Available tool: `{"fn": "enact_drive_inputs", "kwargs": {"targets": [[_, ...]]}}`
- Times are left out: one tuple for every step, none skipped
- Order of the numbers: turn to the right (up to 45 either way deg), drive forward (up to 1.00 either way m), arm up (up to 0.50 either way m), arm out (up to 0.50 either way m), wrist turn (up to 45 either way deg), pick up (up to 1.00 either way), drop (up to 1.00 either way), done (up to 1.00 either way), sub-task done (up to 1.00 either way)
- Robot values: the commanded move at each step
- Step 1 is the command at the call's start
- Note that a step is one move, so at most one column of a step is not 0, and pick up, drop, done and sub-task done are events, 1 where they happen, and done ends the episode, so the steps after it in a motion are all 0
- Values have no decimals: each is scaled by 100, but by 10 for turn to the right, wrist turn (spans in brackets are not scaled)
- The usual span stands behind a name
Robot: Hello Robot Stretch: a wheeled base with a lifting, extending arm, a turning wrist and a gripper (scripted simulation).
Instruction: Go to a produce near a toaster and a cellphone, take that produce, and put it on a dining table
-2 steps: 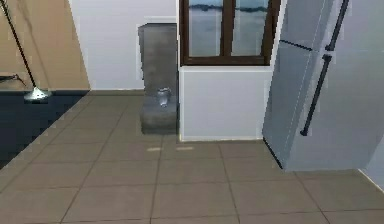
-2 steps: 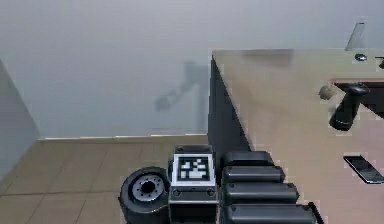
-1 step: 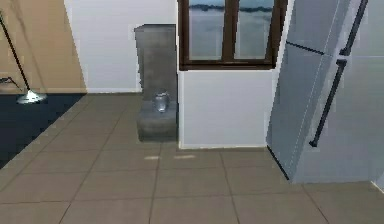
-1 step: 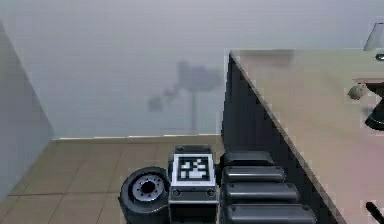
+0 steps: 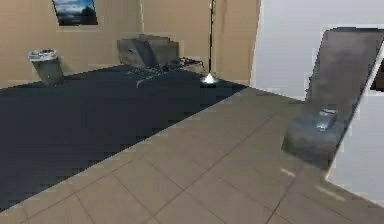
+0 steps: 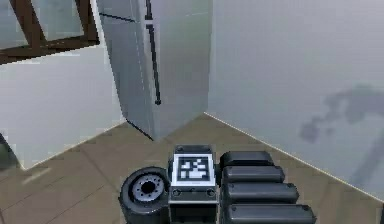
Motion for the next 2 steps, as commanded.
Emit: {"fn": "enact_drive_inputs", "kwargs": {"targets": [[-450,0,0,0,0,0,0,0,0],[0,100,0,0,0,0,0,0,0]]}}
